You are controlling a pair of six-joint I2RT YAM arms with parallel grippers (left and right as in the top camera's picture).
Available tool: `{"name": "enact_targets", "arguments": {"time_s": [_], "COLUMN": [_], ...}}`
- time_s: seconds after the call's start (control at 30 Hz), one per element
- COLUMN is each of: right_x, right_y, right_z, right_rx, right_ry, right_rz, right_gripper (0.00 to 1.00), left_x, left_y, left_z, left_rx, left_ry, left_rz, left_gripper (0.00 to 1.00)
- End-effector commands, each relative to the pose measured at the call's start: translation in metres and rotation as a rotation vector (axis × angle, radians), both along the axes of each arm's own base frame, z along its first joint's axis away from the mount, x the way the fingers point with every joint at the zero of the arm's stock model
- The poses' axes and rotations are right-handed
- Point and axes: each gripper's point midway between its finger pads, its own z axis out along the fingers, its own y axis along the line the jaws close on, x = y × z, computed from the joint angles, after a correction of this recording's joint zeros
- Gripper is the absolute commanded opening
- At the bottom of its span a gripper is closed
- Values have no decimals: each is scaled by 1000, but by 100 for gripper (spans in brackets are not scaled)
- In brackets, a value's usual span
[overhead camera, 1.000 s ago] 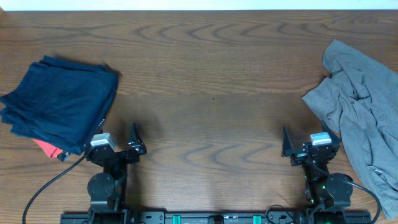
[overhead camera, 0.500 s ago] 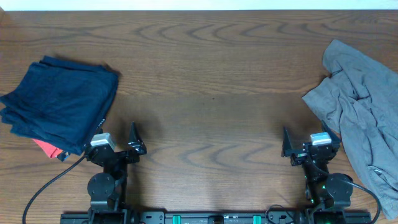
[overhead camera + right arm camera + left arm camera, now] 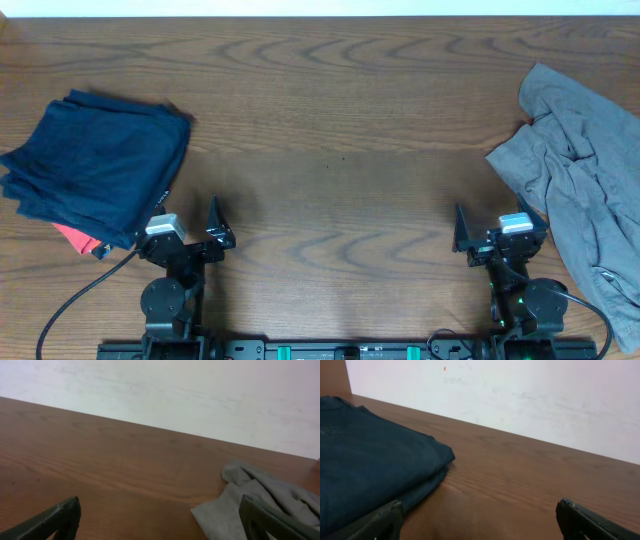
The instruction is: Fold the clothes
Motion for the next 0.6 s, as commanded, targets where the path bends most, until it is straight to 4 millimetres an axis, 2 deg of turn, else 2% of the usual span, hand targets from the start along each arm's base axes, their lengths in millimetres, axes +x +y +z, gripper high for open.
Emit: {"name": "enact_targets", "arguments": {"time_s": [0.0,0.57], "right_x": [0,-1], "right_y": [3,4], "right_z": [-1,-1], "right_rx": [-7,-6], "right_ry": [1,1], "right_rz": [13,18], "right_gripper": [99,99], "left_x": [-1,-1], "left_y": [3,3], "left_z": [-20,-20], "left_rx": [8,8], "left_ry": [58,58], "left_rz": [13,13], "left_gripper": [98,98]}}
